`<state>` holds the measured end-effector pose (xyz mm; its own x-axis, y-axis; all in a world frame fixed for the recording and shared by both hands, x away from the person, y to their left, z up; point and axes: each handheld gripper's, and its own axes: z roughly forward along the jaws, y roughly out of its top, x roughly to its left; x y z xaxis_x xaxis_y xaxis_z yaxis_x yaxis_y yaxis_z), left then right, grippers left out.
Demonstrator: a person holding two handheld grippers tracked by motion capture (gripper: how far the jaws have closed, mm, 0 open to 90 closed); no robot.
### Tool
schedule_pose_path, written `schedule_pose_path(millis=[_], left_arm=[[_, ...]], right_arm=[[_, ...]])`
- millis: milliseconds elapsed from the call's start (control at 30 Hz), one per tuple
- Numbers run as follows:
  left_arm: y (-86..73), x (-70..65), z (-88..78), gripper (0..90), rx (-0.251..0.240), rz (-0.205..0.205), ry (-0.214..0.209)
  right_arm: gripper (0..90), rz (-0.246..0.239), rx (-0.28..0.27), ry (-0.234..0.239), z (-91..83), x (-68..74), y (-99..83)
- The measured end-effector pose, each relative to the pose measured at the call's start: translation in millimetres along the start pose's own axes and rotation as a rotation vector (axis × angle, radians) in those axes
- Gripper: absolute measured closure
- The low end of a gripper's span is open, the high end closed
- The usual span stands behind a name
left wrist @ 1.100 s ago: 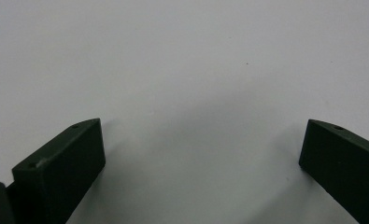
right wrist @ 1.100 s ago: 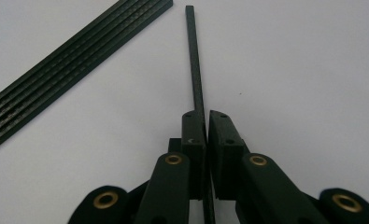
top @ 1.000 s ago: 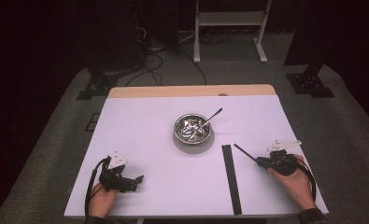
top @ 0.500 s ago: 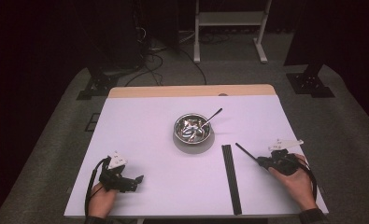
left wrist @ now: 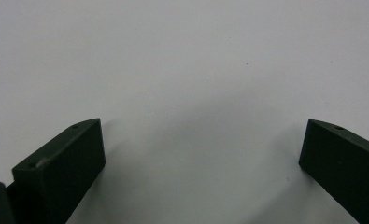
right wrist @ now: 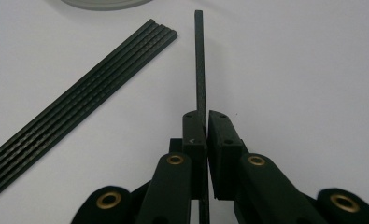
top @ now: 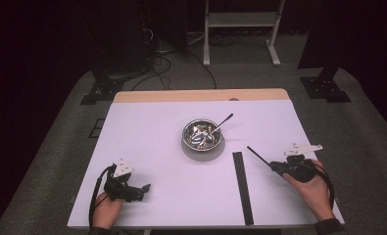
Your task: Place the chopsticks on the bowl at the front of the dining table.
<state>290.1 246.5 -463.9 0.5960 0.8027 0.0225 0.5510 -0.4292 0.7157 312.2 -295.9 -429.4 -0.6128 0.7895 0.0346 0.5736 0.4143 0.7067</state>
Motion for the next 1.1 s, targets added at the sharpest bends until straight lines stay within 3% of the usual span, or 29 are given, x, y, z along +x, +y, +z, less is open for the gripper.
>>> schedule_pose_path(millis=[367,1100], left_arm=[[0.0,0.0,0.0,0.0,0.0,0.0,0.0],[0.0,0.0,0.0,0.0,0.0,0.0,0.0]], right_arm=[[85.4,0.0,-0.033,0.008,-5.6,1.1,9.6],[85.4,-0.006,-0.048,0.045,2.7,6.6,26.2]])
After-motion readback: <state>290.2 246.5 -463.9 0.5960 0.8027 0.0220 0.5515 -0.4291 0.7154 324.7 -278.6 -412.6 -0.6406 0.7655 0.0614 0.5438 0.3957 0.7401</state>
